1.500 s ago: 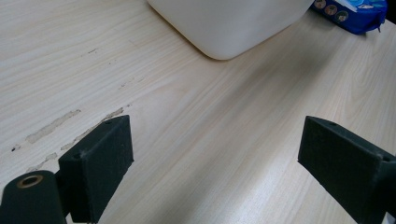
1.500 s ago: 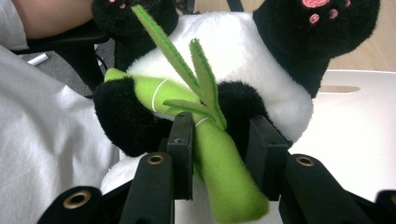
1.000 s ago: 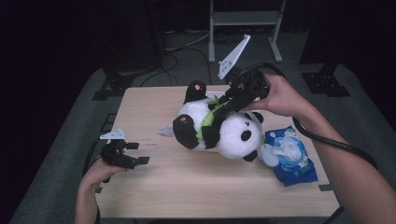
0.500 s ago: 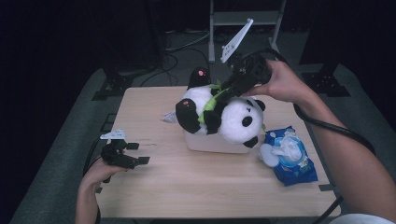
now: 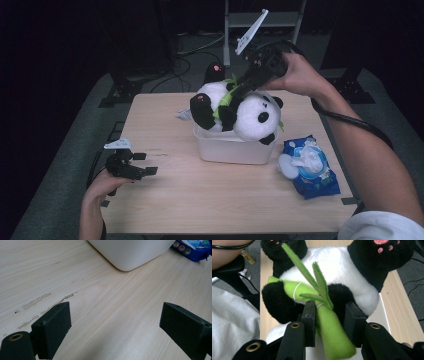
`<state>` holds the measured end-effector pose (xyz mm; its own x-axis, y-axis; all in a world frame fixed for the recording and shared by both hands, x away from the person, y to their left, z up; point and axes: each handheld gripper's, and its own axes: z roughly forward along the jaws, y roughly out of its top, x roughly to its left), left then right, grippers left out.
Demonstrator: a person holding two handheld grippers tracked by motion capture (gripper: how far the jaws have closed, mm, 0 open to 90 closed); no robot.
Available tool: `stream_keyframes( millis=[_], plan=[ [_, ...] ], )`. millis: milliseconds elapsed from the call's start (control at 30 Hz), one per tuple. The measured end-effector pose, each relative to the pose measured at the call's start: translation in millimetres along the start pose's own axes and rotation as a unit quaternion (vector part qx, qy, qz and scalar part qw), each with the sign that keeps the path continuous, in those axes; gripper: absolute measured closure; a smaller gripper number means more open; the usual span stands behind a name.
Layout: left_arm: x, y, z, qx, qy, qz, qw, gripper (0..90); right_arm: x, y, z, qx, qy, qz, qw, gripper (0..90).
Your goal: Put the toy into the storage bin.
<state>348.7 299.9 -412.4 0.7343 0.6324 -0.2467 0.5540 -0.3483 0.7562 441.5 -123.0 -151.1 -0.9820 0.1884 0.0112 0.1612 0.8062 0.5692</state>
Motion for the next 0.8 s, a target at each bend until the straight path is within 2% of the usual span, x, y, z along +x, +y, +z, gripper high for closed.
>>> stream_keyframes(
  millis=[400, 800],
  plan=[
    [3.2, -1.9, -3.9, -0.003, 0.002, -0.005, 1.0, 9.0, -31.9, 2.2, 8.1, 0.014, -0.005, 0.015, 0.9998, 65.3],
    [4.0, -3.1, -4.7, -0.005, 0.004, -0.011, 0.9999, 7.6, -57.6, -8.0, 36.8, 0.036, 0.003, 0.021, 0.9991, 65.3]
  ],
)
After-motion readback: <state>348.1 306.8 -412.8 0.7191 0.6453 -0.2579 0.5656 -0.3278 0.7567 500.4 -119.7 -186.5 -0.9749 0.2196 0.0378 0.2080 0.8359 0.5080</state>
